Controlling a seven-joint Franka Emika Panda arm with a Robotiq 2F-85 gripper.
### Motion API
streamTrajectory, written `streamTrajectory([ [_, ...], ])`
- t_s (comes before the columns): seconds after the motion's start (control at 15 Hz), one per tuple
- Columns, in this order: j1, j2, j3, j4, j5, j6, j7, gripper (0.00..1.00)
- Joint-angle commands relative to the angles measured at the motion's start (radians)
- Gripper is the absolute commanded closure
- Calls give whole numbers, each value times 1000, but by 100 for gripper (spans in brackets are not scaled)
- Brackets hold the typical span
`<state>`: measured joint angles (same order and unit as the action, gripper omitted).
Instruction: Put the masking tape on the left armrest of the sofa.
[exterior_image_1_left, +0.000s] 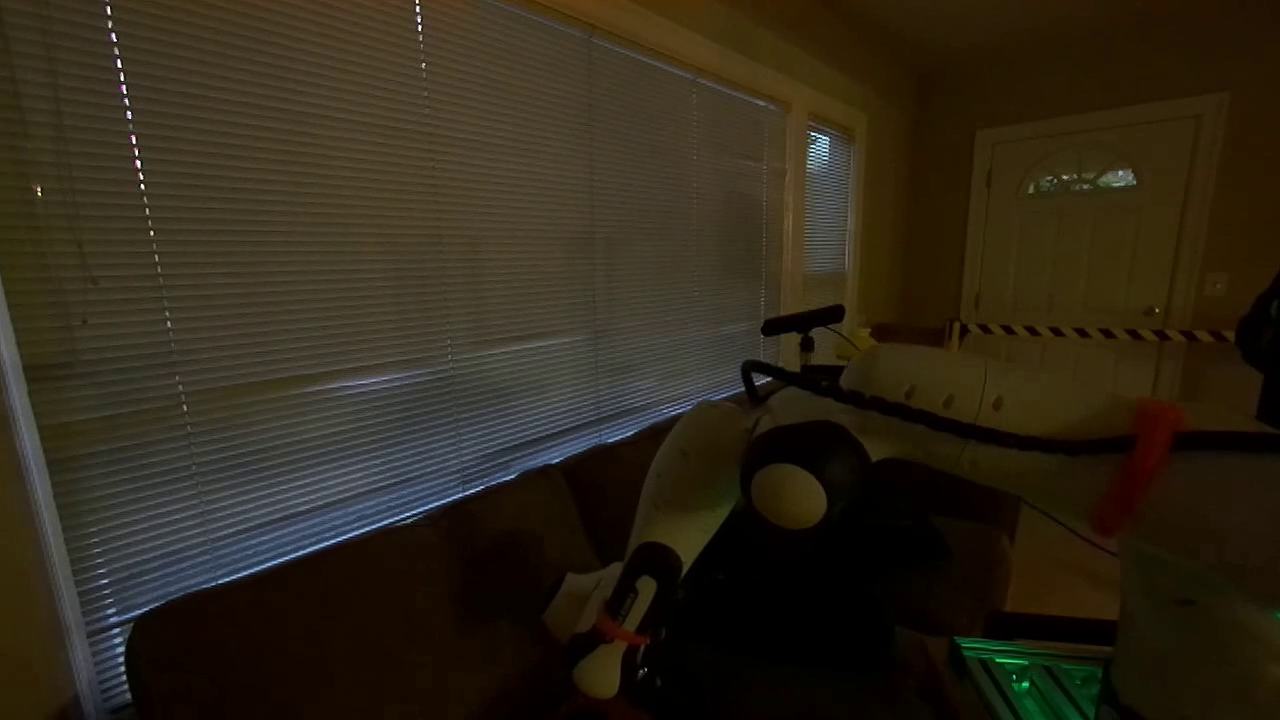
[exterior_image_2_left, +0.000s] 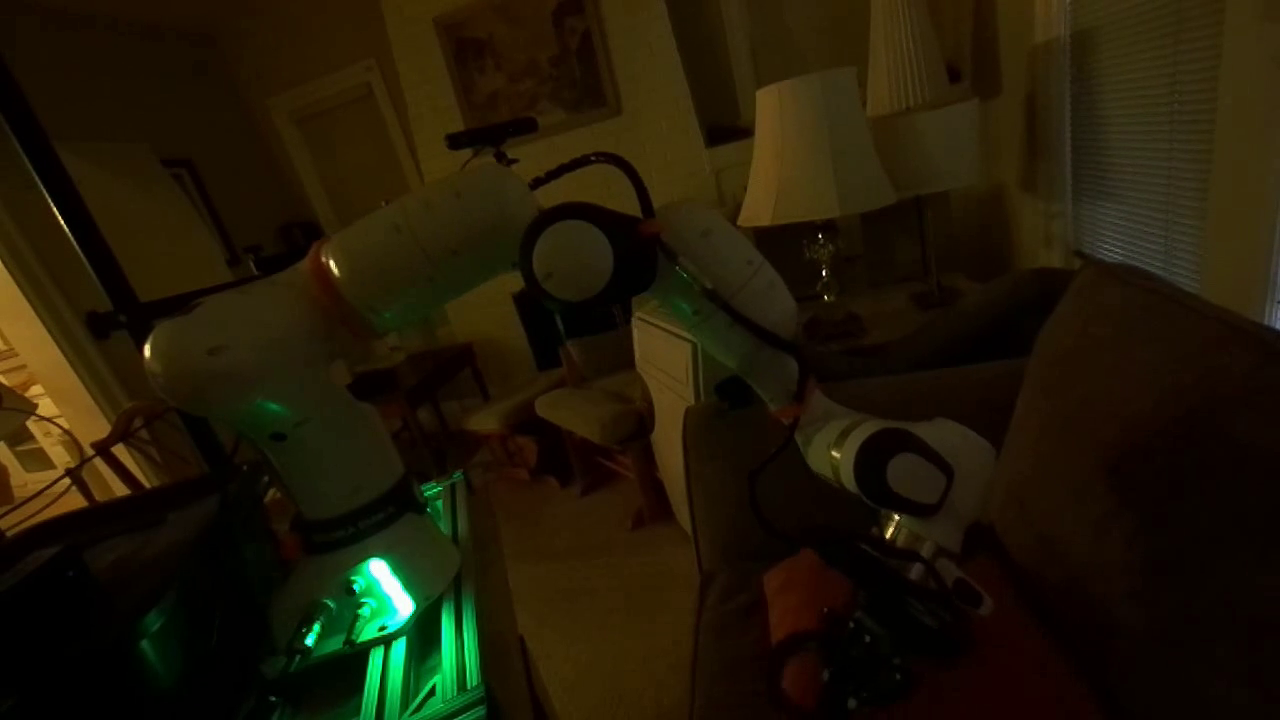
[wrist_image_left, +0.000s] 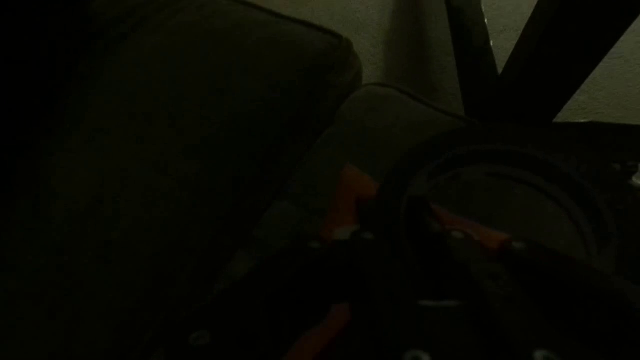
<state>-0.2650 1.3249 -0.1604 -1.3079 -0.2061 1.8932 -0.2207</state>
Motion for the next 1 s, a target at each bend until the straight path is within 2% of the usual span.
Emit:
streamTrajectory([
  [0.0, 18, -116, 1, -151, -4, -27, -2, 95],
  [0.27, 36, -215, 22, -242, -11, 30, -13, 95],
  [0.6, 121, -364, 33, -352, -61, 119, 15, 95],
  [0.8, 155, -453, 54, -397, -52, 187, 24, 95],
  [0.93, 162, -504, 80, -393, -22, 190, 18, 95],
])
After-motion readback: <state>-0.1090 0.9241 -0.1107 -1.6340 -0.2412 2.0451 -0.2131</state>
